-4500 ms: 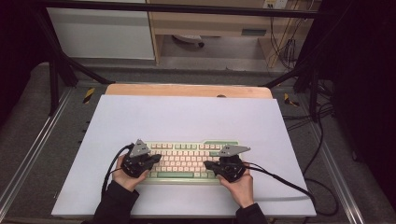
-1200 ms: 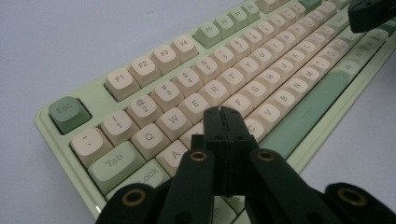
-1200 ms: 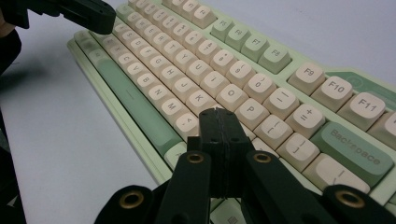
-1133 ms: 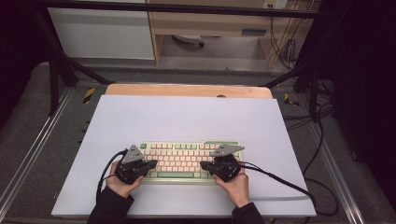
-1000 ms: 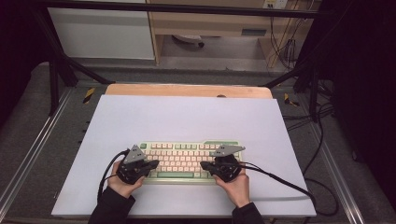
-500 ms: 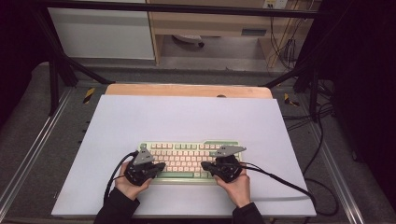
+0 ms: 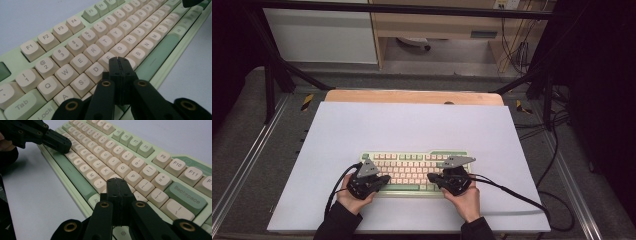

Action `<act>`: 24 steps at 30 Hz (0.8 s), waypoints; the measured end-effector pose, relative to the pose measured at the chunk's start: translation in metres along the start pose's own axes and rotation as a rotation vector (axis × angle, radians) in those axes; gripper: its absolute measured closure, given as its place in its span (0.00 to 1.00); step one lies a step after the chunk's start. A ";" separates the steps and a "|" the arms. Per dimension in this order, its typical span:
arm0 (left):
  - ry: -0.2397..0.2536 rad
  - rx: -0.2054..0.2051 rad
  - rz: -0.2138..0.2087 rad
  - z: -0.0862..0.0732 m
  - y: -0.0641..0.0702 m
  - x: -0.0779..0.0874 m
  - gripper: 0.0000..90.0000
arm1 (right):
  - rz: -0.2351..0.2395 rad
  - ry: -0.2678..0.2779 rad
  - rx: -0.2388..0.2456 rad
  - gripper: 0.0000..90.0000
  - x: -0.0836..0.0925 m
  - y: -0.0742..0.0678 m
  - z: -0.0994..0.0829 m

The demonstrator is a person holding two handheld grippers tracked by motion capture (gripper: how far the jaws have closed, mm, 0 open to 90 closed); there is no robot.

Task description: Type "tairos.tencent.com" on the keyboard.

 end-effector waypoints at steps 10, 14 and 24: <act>0.044 0.029 0.017 0.004 -0.011 0.016 1.00 | -0.002 0.003 -0.002 1.00 0.001 0.000 0.001; 0.046 0.034 0.023 0.004 -0.014 0.018 1.00 | -0.002 0.002 0.001 1.00 0.001 0.000 0.001; 0.037 0.021 0.030 0.007 -0.015 0.016 1.00 | 0.000 0.002 0.001 1.00 0.001 0.000 0.001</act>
Point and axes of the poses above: each handheld gripper's, and its own axes: x roughly backward along the jaws, z roughly out of its top, y roughly to its right, the point moved 5 cm from there along -x, roughly forward along the jaws, and after that the axes turned 2 degrees about x, right-handed, at the moved point
